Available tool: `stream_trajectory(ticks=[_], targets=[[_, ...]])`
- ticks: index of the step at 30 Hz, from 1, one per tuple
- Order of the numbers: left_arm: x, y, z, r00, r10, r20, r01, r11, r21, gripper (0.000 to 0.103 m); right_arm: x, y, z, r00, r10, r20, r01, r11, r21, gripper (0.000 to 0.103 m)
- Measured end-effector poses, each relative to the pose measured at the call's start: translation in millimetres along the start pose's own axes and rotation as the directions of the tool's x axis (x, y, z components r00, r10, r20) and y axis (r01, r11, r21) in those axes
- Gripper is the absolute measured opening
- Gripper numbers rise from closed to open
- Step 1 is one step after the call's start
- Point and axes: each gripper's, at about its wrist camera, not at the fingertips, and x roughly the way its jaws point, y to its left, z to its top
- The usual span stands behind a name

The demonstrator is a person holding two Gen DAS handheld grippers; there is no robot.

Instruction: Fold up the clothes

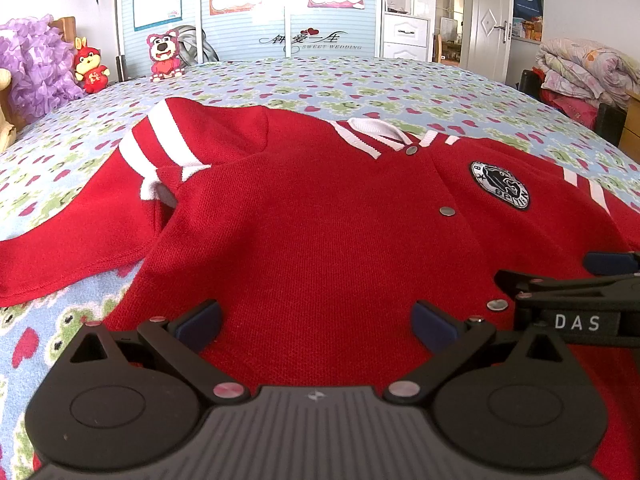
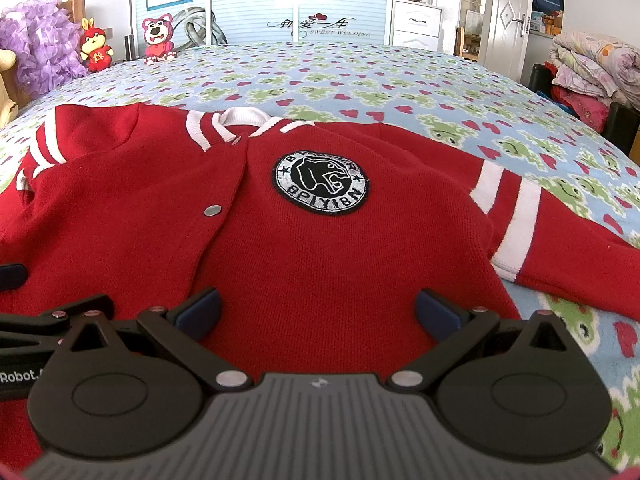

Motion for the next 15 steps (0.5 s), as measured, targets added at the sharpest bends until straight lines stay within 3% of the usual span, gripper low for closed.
stream_trajectory(ticks=[15], targets=[[0.0,0.0,0.0,1.000,0.000,0.000,0.000,1.000,0.000,0.103,0.4,2.1,0.2,1.000,0.000,0.000,0.000,1.000,0.000,0.101]])
